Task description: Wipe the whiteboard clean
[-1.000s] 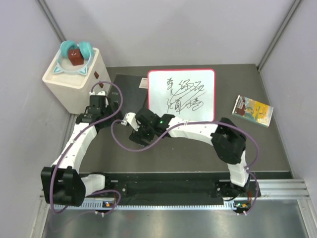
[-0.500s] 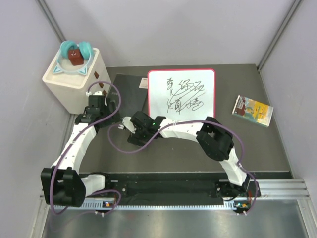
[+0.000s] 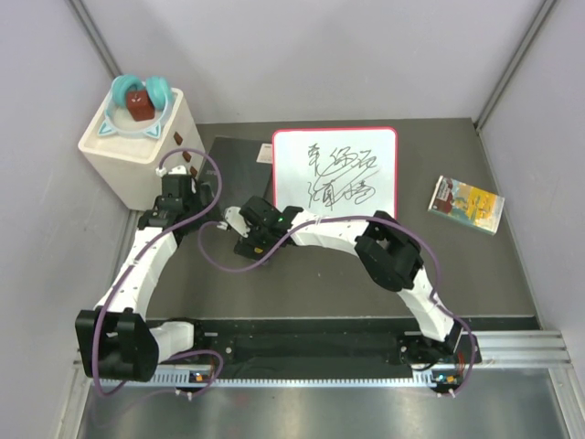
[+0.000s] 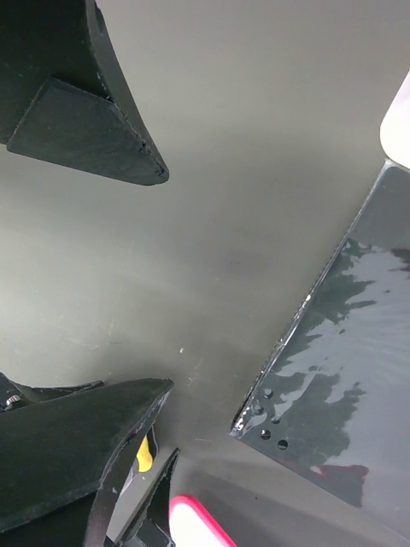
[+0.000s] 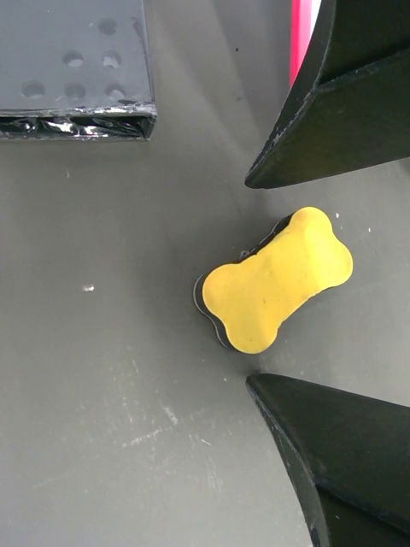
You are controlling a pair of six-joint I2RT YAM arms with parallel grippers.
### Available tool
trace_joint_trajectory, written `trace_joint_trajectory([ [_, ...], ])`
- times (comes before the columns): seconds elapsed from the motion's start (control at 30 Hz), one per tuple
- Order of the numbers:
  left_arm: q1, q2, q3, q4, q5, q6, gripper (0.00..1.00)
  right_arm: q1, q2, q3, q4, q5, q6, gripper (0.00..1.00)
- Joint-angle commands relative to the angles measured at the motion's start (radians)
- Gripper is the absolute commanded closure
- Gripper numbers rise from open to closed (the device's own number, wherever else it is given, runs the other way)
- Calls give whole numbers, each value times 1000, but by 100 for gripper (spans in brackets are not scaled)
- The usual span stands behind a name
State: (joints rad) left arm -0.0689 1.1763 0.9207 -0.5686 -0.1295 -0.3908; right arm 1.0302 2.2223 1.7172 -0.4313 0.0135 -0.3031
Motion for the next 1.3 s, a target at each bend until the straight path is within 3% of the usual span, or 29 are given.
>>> trace_joint_trajectory([
  [0.0, -12, -7, 15, -25, 39, 15, 1, -16, 27, 39, -18, -9, 31, 12],
  [0.53, -12, 9, 15, -31, 37, 17, 1, -22, -128, -226, -27, -49, 134, 17],
  [1.07, -12, 19, 15, -39, 10, 17, 1, -22, -78, -128, 49, 86, 202, 23],
  [1.13, -12, 19, 17, -40, 13, 17, 1, -22, -64, -97, 45, 89, 196, 26],
  [1.27, -12, 17, 14, -42, 13, 18, 1, -22, -44, -70, 55, 91, 206, 48],
])
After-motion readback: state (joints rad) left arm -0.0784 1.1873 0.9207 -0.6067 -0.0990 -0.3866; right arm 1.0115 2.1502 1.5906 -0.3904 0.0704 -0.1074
